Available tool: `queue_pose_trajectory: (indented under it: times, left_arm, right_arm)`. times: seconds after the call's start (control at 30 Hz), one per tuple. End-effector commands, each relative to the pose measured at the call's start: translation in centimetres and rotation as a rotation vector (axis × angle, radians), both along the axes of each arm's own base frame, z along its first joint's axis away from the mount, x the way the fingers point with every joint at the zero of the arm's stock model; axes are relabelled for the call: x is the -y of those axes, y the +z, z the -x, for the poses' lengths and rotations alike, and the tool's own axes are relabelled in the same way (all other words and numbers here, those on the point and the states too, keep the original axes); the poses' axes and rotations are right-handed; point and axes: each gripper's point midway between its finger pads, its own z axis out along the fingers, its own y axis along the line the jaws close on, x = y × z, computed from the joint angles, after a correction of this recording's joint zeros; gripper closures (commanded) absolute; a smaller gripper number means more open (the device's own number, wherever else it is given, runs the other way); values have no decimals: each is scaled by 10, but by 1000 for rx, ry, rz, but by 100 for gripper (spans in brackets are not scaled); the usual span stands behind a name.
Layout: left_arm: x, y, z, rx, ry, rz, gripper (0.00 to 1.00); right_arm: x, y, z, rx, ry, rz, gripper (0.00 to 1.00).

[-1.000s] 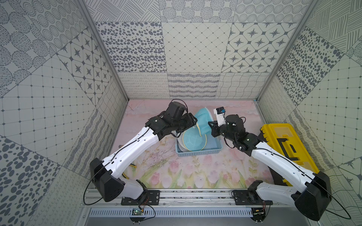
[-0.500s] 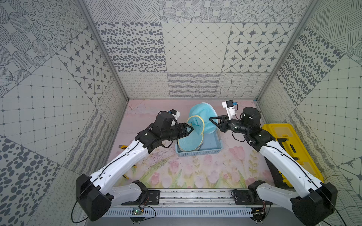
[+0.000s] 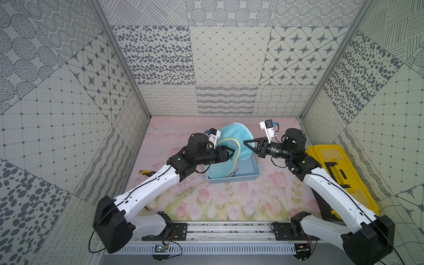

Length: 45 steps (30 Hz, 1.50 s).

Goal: Turn the laundry bag inside out
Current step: Turn over the laundry bag.

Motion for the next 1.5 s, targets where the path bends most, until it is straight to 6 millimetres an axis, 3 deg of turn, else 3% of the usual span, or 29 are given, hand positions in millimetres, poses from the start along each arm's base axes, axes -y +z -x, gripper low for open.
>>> queue_pose_trajectory:
  times: [0.0,0.1,0.23,0.57,0.7,0.8,0.87,1.0,1.17,1.47]
  left_arm:
    - [-8,47,-11,193,74,75,51]
    - [-15,50,-12,217,100,40,43]
    - [-21,45,-16,177,120,-56,41]
    - [-35,12,6,11,55,-278,40]
    - [-23,14,11,34,28,-138,44]
    - [-1,24,14,45,-37,9,56]
    - [11,26,15,51,-67,21,65]
    - [22,31,11,93,-67,43,66]
    - [8,39,8,154,15,62,62]
    - [-30,31,7,141,165,-125,61]
  right_arm:
    - [-1,23,12,75,38,-52,100]
    - [-3,23,15,81,43,-48,100]
    - [-2,21,13,90,20,-10,100]
    - [12,21,0,105,-102,77,100]
    - [2,24,5,102,-41,32,100]
    - [-4,25,9,108,-16,5,100]
    - [-7,28,12,113,4,-8,100]
    - [-11,33,17,124,24,-30,100]
    - [-13,31,20,121,39,-33,100]
    - [-11,32,18,126,17,-9,100]
